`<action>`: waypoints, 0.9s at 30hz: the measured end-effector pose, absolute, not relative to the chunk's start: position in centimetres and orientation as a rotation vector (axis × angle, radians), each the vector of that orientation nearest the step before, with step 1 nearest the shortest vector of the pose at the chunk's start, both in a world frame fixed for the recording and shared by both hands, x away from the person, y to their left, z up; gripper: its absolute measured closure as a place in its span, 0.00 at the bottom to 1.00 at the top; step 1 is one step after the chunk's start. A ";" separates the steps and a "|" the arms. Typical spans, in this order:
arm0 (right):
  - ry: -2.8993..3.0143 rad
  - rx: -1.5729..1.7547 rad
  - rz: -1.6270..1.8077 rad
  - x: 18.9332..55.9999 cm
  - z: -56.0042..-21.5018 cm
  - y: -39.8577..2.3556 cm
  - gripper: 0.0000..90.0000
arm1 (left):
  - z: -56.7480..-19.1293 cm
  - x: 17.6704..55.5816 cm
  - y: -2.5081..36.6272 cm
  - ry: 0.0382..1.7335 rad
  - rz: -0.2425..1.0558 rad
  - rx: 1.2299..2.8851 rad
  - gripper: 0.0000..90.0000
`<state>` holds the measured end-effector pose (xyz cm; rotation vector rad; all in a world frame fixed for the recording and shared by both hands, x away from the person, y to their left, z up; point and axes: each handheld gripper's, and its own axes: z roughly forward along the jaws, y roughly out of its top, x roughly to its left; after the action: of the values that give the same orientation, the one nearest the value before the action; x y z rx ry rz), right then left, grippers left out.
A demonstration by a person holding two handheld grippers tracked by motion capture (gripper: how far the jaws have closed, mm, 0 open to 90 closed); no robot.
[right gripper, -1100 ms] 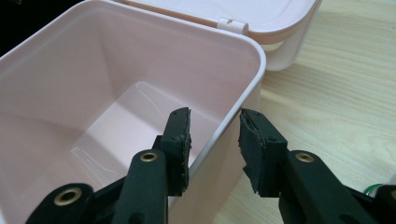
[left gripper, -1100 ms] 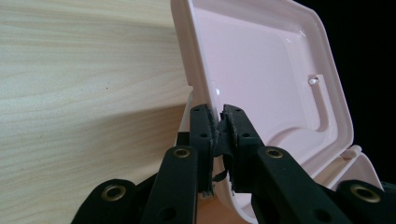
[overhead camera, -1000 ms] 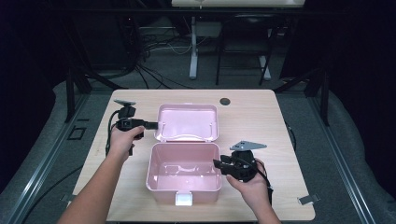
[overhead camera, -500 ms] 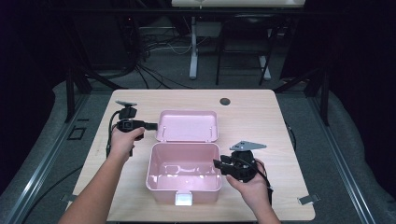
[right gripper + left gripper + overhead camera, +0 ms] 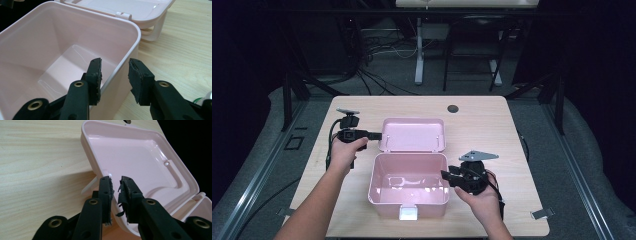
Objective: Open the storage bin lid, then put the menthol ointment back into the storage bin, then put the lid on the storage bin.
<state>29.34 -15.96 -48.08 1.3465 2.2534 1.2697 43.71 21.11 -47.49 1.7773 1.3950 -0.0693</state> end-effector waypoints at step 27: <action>2.241 1.308 1.298 29.4 -46.6 -16.6 0.57 | -46.7 39.3 23.7 1.334 0.111 1.765 0.67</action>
<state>29.44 -16.56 -46.60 1.3080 2.2412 1.2981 39.32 23.74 -46.66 1.7645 1.3343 0.1111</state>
